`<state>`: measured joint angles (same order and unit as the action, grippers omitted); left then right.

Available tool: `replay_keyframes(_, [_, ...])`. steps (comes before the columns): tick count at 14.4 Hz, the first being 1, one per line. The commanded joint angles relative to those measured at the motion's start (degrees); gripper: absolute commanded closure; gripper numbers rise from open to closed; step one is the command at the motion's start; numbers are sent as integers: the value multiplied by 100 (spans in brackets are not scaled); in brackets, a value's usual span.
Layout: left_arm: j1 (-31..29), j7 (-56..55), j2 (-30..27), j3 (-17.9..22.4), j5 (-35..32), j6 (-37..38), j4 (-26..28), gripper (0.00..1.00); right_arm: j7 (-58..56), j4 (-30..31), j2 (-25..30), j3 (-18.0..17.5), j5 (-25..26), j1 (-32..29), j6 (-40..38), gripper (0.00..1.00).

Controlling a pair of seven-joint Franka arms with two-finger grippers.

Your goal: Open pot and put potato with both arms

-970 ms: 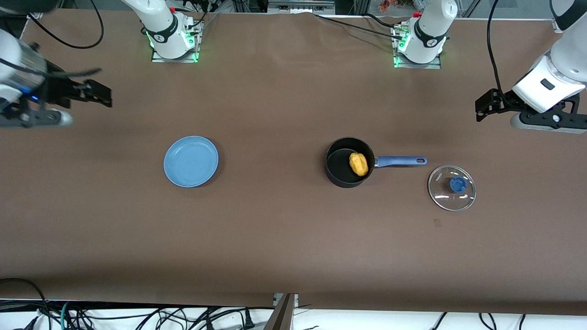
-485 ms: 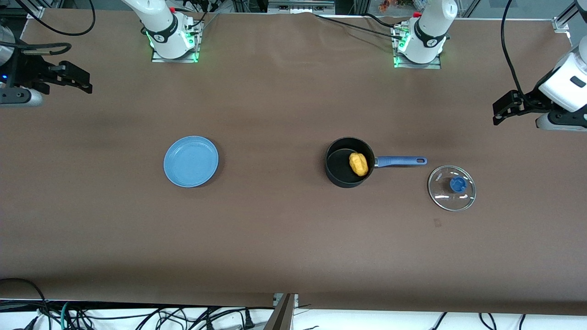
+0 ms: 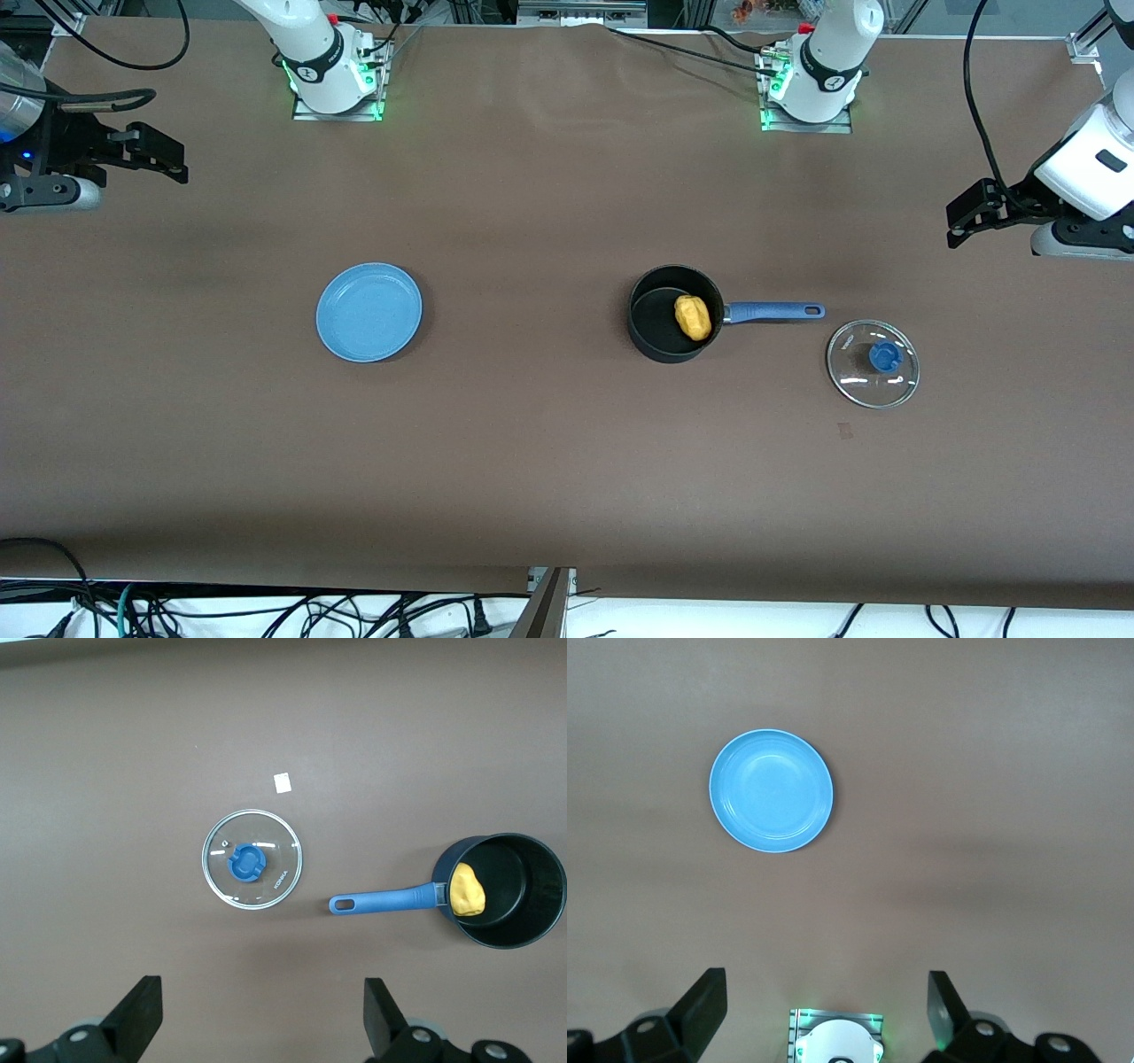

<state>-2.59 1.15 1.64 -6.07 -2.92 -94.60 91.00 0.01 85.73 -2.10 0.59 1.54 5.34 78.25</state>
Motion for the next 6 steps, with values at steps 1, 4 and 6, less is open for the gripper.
replay_keyframes(1, [-22, 96, 126, 9, 125, 64, -214, 0, -98, -205, -133, 20, 65, -6, -2, 0])
replay_keyframes(4, [-31, 96, 135, 9, 125, 73, -214, 0, -98, -206, -151, 20, 65, -6, 24, 0])
replay_keyframes(6, [-31, 96, 135, 9, 125, 82, -214, 0, -98, -214, -142, 20, 57, -6, 15, 0])
